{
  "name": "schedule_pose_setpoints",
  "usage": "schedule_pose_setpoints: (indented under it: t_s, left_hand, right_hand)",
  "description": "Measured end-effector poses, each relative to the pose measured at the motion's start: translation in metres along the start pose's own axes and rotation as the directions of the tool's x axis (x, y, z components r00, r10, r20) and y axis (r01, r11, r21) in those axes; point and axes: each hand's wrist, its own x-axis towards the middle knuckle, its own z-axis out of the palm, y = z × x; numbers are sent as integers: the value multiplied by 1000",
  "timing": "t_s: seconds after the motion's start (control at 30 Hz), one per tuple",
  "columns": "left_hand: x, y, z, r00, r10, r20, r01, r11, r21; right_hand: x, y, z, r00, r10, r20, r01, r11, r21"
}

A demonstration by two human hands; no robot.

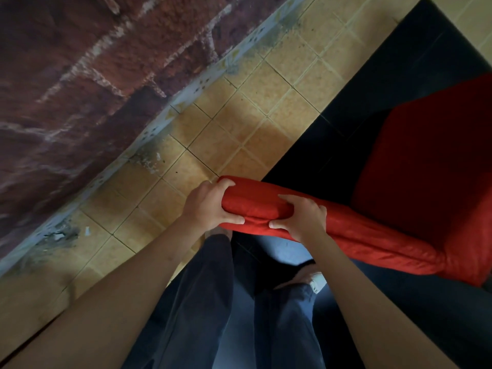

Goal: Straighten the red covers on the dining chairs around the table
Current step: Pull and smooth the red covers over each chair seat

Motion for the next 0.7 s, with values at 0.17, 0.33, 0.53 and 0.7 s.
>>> schedule_pose_setpoints:
  t_s: [0.17,0.33,0.53,0.7]
  left_hand:
    - [-3,2,-1,999,10,-37,-11,1000,-23]
    - [-6,-1,-3,997,76,-12,-77,997,-29]
    - [-6,-6,0,998,32,-49,-40,984,-172]
    - [-11,-6,6,986,14,-164,-56,966,-253]
  right_hand:
    - [0,-1,-1,1000,11,20,-12,999,34]
    - [3,-3,-4,998,8,67,-9,1000,27]
    - [4,-5,-8,997,-34,69,32,999,35]
    - [3,-3,-8,998,-44,52,40,997,73]
